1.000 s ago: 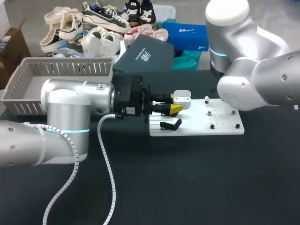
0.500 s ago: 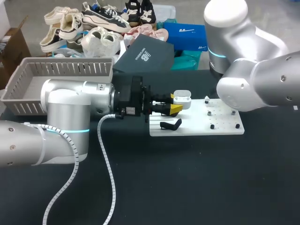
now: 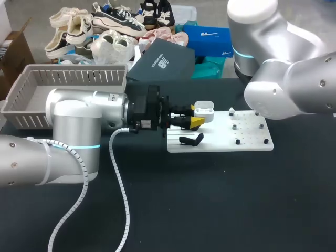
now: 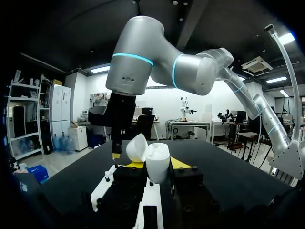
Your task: Pick up each earbud case from the left stands, insert the matching earbuds, close the lid, and place the case in the box.
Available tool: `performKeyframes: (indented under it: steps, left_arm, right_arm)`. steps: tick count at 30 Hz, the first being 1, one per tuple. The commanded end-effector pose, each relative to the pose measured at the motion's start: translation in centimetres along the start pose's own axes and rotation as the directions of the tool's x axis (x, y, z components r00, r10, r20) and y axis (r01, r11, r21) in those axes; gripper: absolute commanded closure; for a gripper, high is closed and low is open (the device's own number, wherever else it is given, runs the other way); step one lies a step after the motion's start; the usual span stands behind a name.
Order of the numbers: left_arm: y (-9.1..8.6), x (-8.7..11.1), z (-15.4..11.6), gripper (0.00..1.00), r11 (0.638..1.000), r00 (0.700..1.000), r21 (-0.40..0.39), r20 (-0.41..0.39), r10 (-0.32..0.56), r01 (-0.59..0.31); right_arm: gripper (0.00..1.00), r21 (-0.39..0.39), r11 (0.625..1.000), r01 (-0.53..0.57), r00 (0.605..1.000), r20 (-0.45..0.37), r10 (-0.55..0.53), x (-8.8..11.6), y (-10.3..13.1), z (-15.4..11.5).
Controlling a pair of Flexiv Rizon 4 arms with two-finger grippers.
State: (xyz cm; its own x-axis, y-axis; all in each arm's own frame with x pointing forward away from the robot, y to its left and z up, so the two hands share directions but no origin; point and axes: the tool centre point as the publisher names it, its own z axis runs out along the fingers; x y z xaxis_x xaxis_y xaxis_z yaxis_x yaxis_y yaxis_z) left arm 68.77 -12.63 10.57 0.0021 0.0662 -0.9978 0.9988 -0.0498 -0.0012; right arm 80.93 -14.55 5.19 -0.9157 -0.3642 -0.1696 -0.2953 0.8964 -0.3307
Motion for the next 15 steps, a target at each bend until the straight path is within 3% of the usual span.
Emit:
performKeyframes:
  steps: [1,9,15]
  left_arm:
    - [0.2,0.0,0.0,1.00,1.000,1.000,0.004,0.000,0.000,0.000]
    - [0.2,0.0,0.0,1.00,1.000,1.000,0.004,0.000,0.000,0.000]
    - [0.2,0.0,0.0,1.00,1.000,1.000,0.004,0.000,0.000,0.000]
  right_arm:
    - [1.00,-0.009,1.000,-0.006,0.996,0.088,0.006,2.4,-0.8,-4.7]
    - [1.00,-0.022,0.998,0.056,0.965,0.259,-0.048,4.7,0.2,-13.2]
    - [1.00,-0.035,0.993,0.114,0.942,0.322,-0.097,6.9,3.6,-18.4]
